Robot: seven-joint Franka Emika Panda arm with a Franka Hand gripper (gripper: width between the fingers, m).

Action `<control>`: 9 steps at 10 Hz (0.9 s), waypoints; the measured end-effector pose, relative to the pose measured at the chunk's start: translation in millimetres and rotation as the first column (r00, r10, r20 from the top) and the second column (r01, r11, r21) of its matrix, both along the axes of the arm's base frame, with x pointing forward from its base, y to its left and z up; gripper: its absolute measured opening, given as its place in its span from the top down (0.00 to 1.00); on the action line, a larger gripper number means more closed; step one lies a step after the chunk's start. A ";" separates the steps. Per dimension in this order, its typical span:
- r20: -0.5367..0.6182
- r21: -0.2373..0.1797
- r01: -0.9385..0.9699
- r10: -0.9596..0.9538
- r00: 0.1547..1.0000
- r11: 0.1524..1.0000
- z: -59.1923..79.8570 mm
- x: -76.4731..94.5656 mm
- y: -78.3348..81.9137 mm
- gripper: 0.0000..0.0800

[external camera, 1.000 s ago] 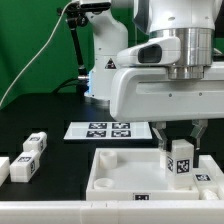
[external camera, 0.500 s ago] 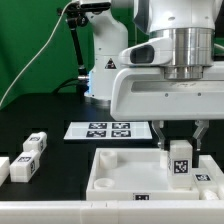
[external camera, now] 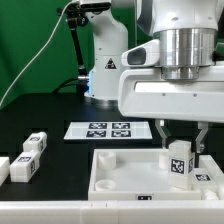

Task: Assemble one leg

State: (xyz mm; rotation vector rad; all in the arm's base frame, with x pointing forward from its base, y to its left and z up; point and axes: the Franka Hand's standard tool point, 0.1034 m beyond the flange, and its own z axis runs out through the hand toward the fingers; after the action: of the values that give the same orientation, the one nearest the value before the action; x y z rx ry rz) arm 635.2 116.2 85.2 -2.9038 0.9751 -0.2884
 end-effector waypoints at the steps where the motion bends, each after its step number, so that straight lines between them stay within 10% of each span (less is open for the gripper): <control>1: -0.004 0.024 0.109 -0.109 0.994 0.994 -0.1 -0.6 0.4 0.64; 8: -0.086 0.131 0.542 -0.535 0.840 0.830 -0.4 -2.3 2.6 0.64; 9: -0.080 0.125 0.502 -0.496 0.865 0.856 -0.5 -2.5 2.6 0.42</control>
Offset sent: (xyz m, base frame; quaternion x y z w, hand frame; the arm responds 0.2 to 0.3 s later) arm 0.0028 0.0057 -0.0028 -0.0325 -0.0071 0.2893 0.9567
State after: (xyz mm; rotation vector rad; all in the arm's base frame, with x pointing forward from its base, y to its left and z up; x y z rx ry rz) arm 632.7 118.8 84.6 -2.4909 1.6788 -0.1652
